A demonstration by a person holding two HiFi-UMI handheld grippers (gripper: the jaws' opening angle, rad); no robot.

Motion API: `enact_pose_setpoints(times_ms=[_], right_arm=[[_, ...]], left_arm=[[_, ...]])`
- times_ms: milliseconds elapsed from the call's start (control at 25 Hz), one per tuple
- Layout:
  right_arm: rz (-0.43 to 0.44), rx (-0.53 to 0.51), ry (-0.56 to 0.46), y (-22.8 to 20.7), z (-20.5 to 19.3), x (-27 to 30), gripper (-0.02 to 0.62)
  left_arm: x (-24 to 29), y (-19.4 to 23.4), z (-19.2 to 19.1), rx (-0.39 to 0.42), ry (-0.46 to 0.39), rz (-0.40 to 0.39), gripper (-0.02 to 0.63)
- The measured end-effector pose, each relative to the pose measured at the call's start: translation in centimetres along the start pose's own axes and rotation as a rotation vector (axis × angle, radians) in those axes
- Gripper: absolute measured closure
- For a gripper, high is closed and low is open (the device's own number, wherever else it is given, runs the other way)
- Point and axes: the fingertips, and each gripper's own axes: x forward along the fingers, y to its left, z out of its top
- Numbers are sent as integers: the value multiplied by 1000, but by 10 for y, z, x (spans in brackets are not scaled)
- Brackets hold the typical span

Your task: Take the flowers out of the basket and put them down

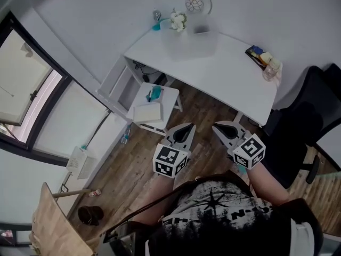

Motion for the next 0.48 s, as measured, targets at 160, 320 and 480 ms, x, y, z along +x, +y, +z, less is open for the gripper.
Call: enact_pose_setpoints(times_ms=[160,320,480], right_arm=[[-12,-13,-2,-5,4,14,575],[-20,-17,-2,-9,5,26,575],[-29,-20,-1,-20,9,38,575]], left_arm=[[5,17,1,-4,-13,2,595],[6,30,4,-5,-18,1,595],[12,45,1,-11,-11,7,595]])
